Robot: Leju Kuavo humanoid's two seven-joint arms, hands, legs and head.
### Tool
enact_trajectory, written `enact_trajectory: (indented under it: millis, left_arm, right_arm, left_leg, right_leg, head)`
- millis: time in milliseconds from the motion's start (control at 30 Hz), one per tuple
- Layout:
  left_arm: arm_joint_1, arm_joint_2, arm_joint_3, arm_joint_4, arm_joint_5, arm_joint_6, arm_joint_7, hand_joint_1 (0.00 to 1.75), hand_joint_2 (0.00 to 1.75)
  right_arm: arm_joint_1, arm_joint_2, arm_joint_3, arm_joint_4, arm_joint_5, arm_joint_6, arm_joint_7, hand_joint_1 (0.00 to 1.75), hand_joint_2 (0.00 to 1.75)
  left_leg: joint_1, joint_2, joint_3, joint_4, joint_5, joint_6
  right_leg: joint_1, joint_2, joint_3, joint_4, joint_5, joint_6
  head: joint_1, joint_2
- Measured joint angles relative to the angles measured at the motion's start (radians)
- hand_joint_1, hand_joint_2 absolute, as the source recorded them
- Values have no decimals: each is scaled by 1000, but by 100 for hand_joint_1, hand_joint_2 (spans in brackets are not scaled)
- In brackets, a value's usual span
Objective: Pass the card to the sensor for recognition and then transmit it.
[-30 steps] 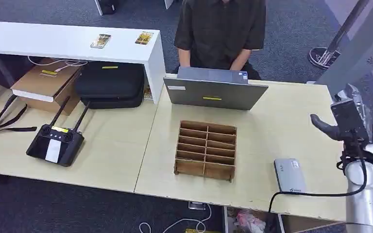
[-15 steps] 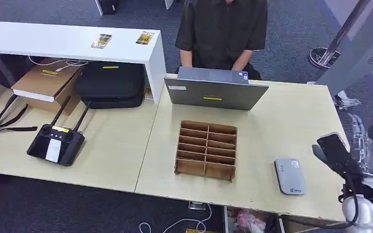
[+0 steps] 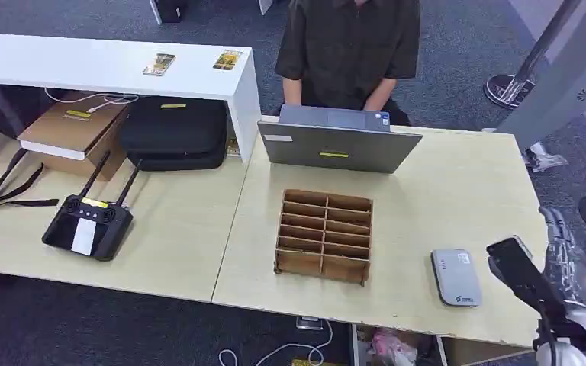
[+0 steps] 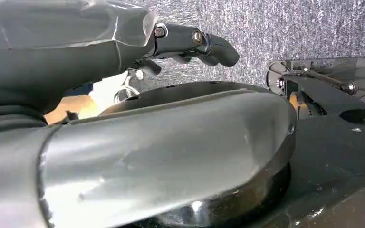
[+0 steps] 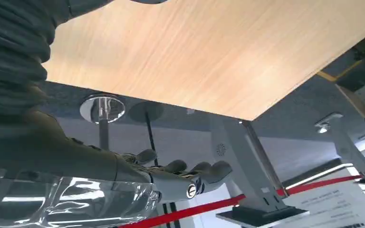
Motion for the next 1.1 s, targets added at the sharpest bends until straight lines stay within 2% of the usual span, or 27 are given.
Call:
enact_trajectory:
  millis: [100, 200, 333, 600, 900, 1100]
  left_arm:
    - [0, 0, 2, -1, 0, 0, 1, 0, 0]
    - [0, -1, 7, -1, 1, -3, 2, 0, 0]
    - [0, -2, 12, -3, 1, -7, 2, 0, 0]
    - [-1, -2, 17, -6, -9, -22, 10, 0, 0]
    - [-1, -1, 21, -6, -7, -22, 10, 0, 0]
    - [-1, 1, 22, -6, -9, -26, 0, 0, 0]
  right_arm:
    - [49, 27, -5, -32, -4, -32, 7, 0, 175]
    - [118, 78, 0, -69, 13, -75, 11, 0, 175]
    - [189, 129, 27, -105, 90, -121, 58, 0, 175]
    - [247, 212, 66, -144, 127, -98, 103, 0, 175]
    - [248, 235, 92, -112, 122, -110, 88, 0, 175]
    - [237, 219, 127, -103, 306, -114, 82, 0, 175]
  left_leg:
    - [0, 0, 0, 0, 0, 0]
    - [0, 0, 0, 0, -1, 0]
    - [0, 0, 1, 0, -2, -1]
    - [0, 1, 1, 0, -2, -1]
    - [0, 1, 1, 0, -2, -1]
    - [0, 1, 1, 0, -2, -1]
  right_leg:
    - [0, 0, 0, 0, -1, 0]
    - [0, 0, 0, 0, -2, -1]
    - [0, 0, 0, 0, -2, -2]
    - [0, 1, 0, 0, -3, -2]
    - [0, 1, 1, 0, -3, -2]
    - [0, 1, 0, 0, -3, -2]
  head:
    - [0, 0]
    - [0, 0]
    - [0, 0]
    - [0, 0]
    - [0, 0]
    - [0, 0]
